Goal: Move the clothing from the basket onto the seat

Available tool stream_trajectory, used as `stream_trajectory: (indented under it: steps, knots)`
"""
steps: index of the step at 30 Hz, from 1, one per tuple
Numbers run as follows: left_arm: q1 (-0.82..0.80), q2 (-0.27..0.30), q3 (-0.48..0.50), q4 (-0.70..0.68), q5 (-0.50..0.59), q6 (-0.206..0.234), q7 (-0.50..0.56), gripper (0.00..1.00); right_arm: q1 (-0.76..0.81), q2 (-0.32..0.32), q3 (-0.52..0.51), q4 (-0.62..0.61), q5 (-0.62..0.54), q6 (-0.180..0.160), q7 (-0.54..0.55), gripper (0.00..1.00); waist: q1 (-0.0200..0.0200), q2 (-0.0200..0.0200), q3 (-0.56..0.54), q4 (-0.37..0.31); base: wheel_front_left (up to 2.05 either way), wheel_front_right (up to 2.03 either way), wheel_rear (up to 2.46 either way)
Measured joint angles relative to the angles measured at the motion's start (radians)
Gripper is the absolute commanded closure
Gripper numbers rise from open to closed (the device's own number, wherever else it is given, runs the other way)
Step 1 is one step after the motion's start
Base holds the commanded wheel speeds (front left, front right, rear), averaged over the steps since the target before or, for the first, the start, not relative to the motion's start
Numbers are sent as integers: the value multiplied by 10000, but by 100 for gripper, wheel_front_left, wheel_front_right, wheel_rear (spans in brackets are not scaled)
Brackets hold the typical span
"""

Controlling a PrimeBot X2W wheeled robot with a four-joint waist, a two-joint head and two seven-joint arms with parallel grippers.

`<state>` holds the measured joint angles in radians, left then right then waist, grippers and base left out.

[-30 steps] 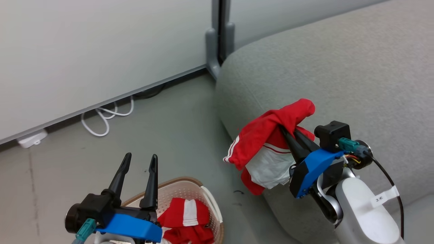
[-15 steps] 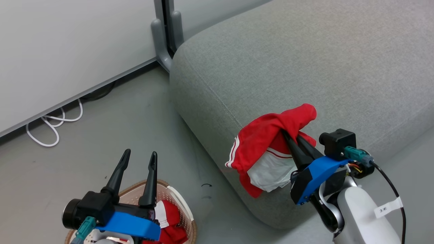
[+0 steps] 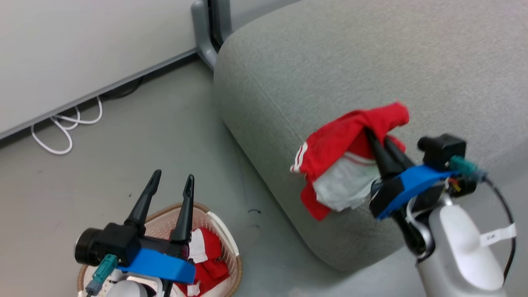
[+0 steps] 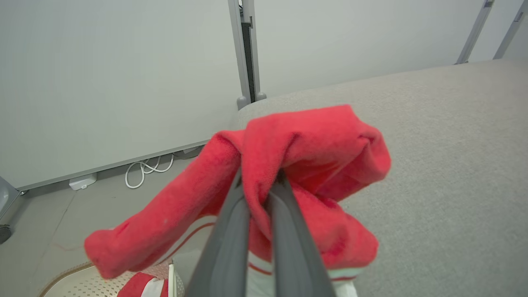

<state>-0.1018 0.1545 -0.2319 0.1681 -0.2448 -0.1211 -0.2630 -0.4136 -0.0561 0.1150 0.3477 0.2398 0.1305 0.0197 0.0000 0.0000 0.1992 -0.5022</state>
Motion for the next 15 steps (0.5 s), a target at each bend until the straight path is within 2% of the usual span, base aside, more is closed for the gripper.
stream_trajectory:
  steps: [7,12,15]
  knots:
    - [-588,464,-232,-368,244,-27,0,0,-1628,10,-1661,115,280,0,-94,100,1,0,1095,341,0,0,0]
    - [-1048,815,-359,-892,318,-29,159,0,-3094,-410,-3191,263,957,0,-109,100,2,0,2139,613,0,0,0]
    - [-1348,1057,-357,-1407,343,-31,341,0,-3985,-894,-3950,541,1269,0,0,100,3,0,2824,786,0,0,0]
